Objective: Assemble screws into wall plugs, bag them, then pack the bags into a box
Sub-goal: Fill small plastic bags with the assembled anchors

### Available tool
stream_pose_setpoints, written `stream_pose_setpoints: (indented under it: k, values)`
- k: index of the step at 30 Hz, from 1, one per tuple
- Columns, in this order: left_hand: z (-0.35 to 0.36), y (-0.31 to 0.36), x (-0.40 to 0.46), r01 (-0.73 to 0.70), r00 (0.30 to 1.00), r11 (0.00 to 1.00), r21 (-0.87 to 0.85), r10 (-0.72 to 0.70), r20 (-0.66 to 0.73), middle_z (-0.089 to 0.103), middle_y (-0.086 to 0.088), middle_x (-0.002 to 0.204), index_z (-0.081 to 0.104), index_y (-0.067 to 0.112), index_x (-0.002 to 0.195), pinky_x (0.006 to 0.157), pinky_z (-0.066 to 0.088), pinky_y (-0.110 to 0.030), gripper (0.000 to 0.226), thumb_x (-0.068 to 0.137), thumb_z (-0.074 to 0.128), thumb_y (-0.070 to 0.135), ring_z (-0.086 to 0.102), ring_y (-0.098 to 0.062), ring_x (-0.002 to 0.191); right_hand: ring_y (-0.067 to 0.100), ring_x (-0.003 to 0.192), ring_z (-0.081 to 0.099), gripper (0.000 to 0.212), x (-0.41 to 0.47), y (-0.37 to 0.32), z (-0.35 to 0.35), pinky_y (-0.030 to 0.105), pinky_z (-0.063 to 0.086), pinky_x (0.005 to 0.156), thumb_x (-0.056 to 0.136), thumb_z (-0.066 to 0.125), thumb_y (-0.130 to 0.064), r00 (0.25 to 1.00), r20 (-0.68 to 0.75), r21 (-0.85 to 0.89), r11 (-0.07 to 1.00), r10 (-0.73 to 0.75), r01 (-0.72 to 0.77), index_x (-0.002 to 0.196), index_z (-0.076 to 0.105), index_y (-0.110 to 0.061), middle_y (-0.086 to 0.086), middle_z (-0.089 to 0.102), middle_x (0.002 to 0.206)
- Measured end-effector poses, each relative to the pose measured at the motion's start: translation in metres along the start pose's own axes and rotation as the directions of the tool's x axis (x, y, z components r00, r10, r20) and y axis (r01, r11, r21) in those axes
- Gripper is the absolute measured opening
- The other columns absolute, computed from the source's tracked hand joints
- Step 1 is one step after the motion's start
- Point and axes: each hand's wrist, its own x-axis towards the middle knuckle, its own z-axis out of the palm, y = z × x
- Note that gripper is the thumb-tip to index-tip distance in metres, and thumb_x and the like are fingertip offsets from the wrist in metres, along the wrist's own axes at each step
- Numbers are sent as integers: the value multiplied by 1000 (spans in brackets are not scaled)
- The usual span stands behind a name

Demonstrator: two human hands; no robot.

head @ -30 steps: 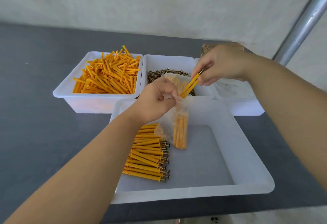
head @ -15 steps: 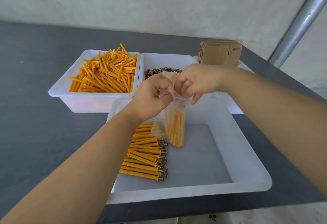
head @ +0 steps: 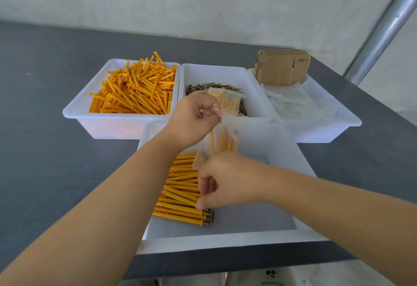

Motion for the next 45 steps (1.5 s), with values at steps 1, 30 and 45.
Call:
stream_pose_setpoints:
  k: [1, 30, 45]
  values:
    - [0, 0, -1, -1, 1000, 1000, 1, 1, 1, 63, -14, 89, 67, 15, 71, 78, 53, -51, 15, 72, 54, 6, 61, -27, 86, 9, 74, 64, 30, 3, -3, 8, 30, 55, 67, 80, 77, -43, 1000, 13, -33, 999, 8, -8, 88, 73, -14, -5, 70, 81]
    - [-1, 2, -3, -1, 1000, 1000, 8, 1, 9, 63, -13, 89, 67, 14, 72, 79, 52, -53, 21, 76, 57, -4, 61, -28, 88, 7, 74, 57, 13, 3, -2, 17, 29, 49, 64, 87, 71, -32, 976, -216, -67, 996, 38, -53, 90, 75, -20, -10, 59, 72]
    - [-2, 3, 0, 23, 999, 1000, -6, -23, 45, 62, -15, 92, 65, 18, 71, 79, 51, -53, 32, 80, 59, -12, 60, -26, 90, 14, 78, 72, 19, -70, 69, -137, 21, 59, 68, 88, 66, 2, 891, -294, 564, 815, 347, -132, 91, 78, -13, 9, 75, 82]
